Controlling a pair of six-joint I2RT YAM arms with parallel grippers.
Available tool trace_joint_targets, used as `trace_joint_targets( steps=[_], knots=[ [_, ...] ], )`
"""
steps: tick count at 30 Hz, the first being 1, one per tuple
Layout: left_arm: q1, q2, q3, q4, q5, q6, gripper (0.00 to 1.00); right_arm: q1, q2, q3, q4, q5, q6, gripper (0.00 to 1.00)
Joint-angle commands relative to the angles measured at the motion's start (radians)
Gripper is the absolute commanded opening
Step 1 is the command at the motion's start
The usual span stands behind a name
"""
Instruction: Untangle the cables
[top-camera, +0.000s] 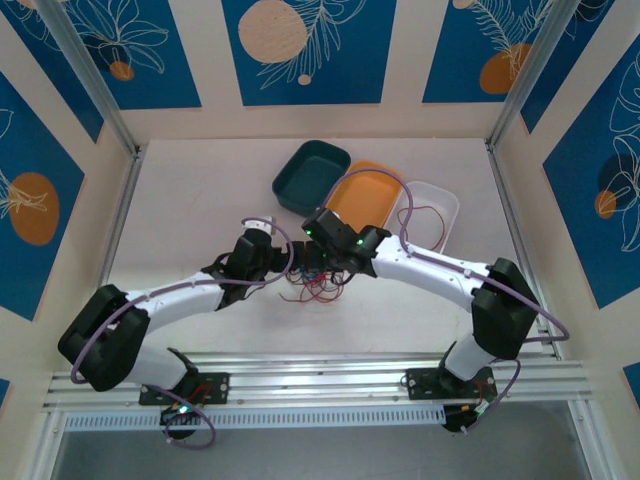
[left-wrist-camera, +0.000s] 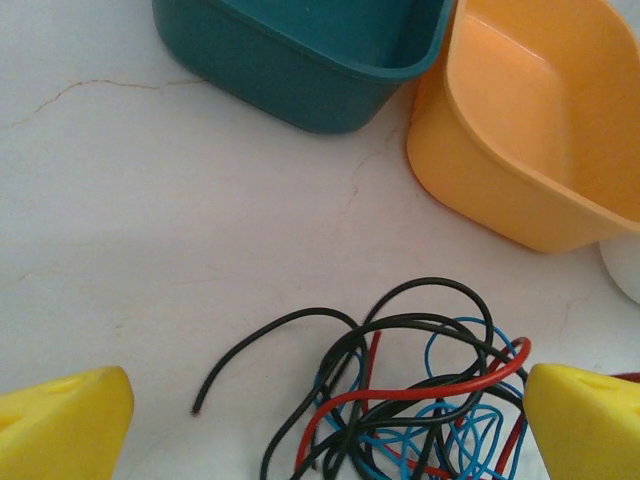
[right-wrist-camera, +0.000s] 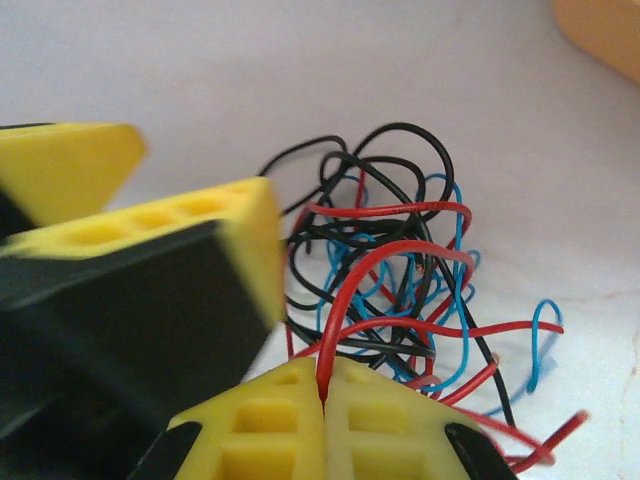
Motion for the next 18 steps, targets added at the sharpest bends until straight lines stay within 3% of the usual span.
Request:
trace_joint_targets(
  steps=[1, 18],
  knots=[
    [0.010, -0.025, 0.000, 0.019, 0.021, -0.016, 1.00, 0.019, -0.059, 0.033, 0.056, 0.077, -0.074, 0.00],
    [0.036, -0.002, -0.029, 0.020, 0.022, -0.073, 1.00, 0.058, -0.311, 0.014, 0.217, 0.026, -0.252, 0.00]
  ],
)
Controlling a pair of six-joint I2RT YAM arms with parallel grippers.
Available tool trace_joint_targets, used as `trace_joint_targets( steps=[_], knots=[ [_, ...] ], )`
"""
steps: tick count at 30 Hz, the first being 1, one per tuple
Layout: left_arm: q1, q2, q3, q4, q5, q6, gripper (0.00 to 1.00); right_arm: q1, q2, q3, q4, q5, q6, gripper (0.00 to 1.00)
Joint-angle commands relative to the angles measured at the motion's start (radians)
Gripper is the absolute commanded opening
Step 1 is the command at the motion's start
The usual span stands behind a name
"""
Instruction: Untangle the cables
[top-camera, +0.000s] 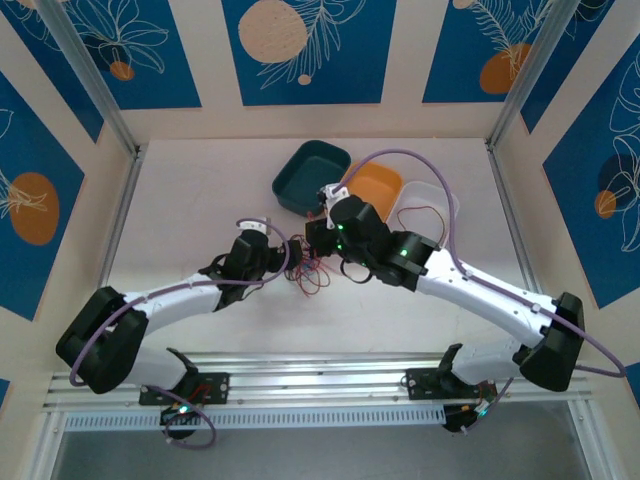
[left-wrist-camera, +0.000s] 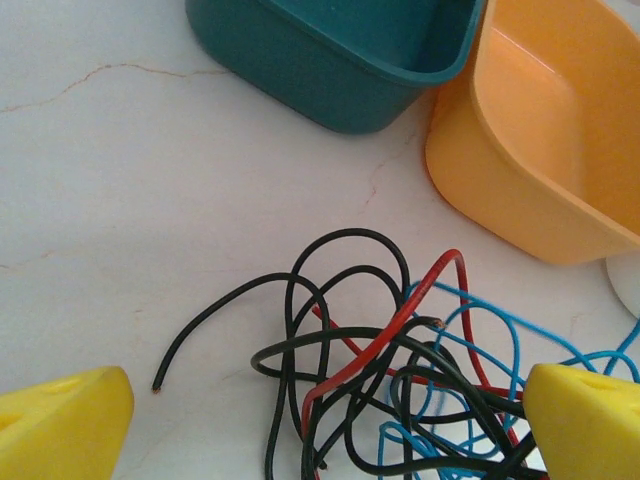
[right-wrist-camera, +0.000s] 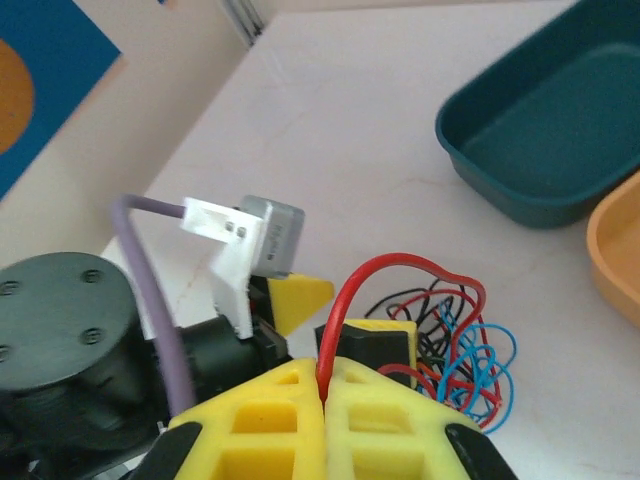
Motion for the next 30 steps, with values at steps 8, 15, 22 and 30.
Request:
trace_joint_targets(
  steps=[8, 15, 22, 30],
  knots=[
    [0.015, 0.030, -0.009, 0.029, 0.036, -0.026, 1.00, 0.014, -0.060, 0.055, 0.067, -0.041, -0.121, 0.00],
    [0.018, 0.036, -0.009, 0.028, 0.039, -0.025, 1.00, 0.016, -0.088, 0.106, 0.060, -0.061, -0.184, 0.00],
    [0.019, 0.048, -0.005, 0.026, 0.046, -0.025, 1.00, 0.018, -0.106, 0.170, 0.009, -0.022, -0.236, 0.00],
    [0.022, 0.054, -0.001, 0.031, 0.056, -0.024, 1.00, 0.015, -0.137, 0.177, 0.059, -0.107, -0.273, 0.00]
  ],
)
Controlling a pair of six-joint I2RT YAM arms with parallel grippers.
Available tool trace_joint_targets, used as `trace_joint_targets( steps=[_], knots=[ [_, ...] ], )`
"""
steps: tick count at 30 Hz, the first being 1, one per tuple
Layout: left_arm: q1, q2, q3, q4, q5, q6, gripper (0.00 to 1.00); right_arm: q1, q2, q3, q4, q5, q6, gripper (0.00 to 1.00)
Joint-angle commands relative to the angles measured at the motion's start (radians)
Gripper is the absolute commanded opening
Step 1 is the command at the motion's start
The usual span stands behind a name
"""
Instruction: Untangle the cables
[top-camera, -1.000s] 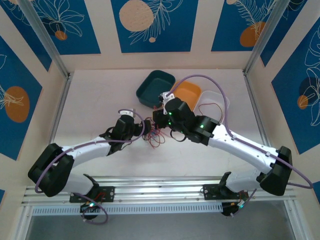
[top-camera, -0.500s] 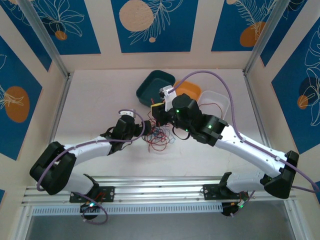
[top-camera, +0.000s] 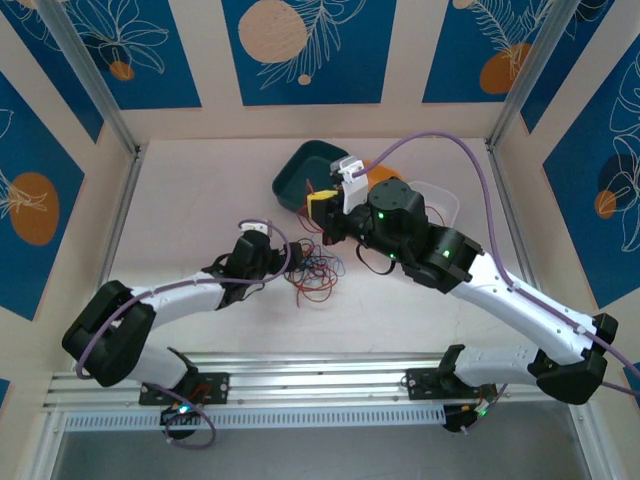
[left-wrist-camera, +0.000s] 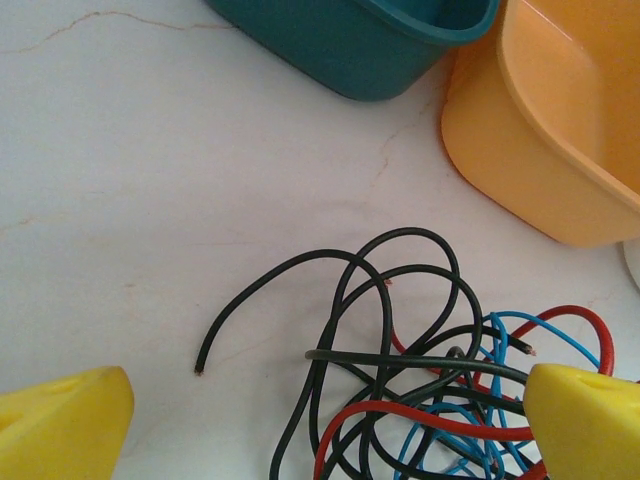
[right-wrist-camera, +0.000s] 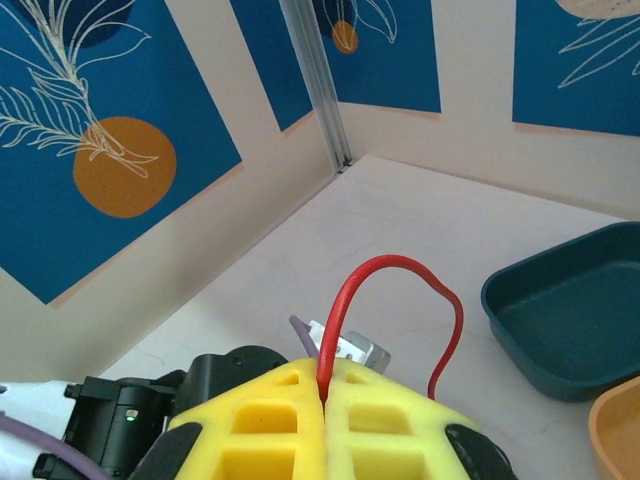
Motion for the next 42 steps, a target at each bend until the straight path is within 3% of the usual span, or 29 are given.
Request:
trace_joint_targets(
  steps=[1, 12, 17, 25, 35, 42],
  knots=[
    [0.013, 0.009, 0.000, 0.026, 0.023, -0.002, 1.00, 0.007, -0.033, 0.023, 0.055, -0.064, -0.045, 0.00],
    [0.015, -0.083, -0.021, 0.018, 0.014, 0.046, 1.00, 0.002, -0.037, 0.012, 0.159, -0.088, -0.090, 0.00],
    [0.015, -0.203, -0.115, 0.145, 0.047, 0.119, 1.00, -0.008, -0.026, 0.005, 0.183, -0.077, -0.086, 0.00],
    [0.014, -0.262, -0.135, 0.122, 0.014, 0.160, 1.00, -0.060, 0.007, 0.085, 0.055, 0.057, -0.062, 0.00],
    [0.015, -0.230, -0.127, 0.125, -0.003, 0.142, 1.00, -0.338, 0.028, 0.163, -0.275, 0.140, 0.085, 0.00],
    [0.016, -0.234, -0.127, 0.104, -0.017, 0.144, 1.00, -0.553, 0.022, 0.107, -0.366, 0.106, 0.127, 0.00]
  ],
)
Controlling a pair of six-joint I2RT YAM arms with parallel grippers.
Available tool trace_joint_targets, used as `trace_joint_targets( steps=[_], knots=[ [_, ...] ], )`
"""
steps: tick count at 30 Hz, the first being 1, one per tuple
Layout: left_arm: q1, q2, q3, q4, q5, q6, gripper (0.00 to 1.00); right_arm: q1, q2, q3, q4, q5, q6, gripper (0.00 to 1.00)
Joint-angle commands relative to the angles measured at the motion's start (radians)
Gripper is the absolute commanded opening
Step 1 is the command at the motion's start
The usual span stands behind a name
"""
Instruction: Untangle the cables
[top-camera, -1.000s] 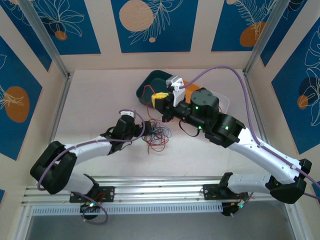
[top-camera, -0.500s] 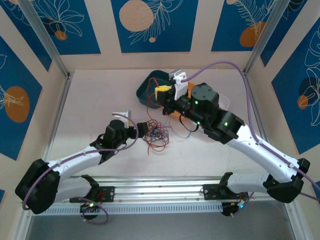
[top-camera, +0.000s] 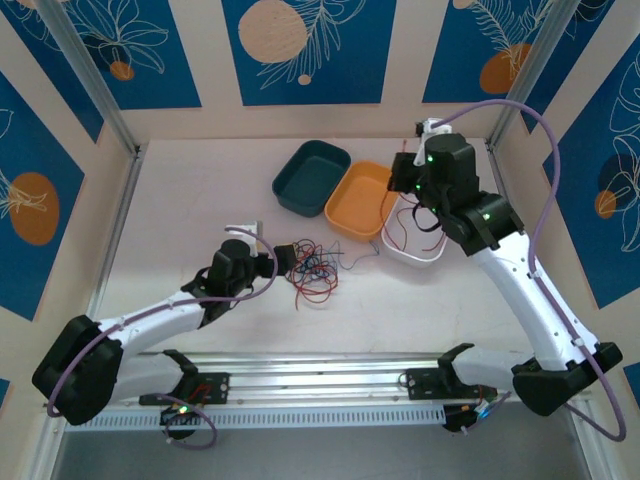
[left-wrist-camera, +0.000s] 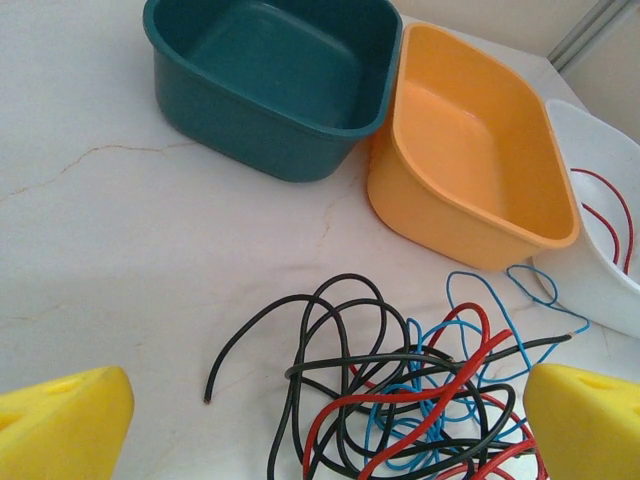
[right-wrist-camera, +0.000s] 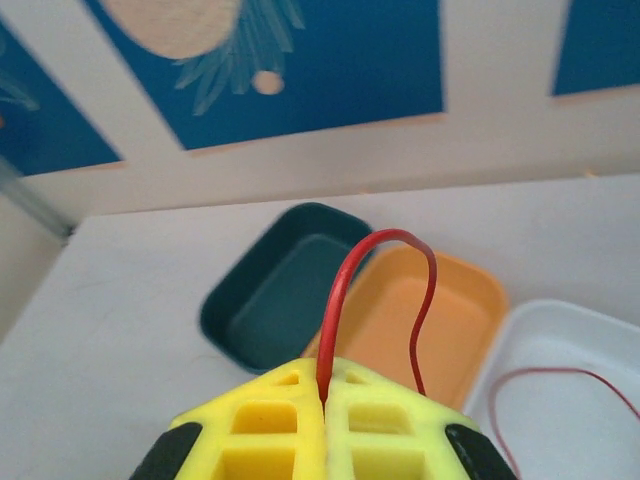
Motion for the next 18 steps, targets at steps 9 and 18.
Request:
trace_joint_targets(
  steps=[9, 18],
  knots=[
    [0.011, 0.004, 0.003, 0.000, -0.025, 0.012, 1.00, -0.246, 0.022, -0.113, -0.053, -0.100, 0.044, 0.00],
    [0.011, 0.000, -0.002, -0.003, -0.033, 0.013, 1.00, -0.350, 0.099, -0.160, 0.024, -0.148, 0.029, 0.00]
  ],
)
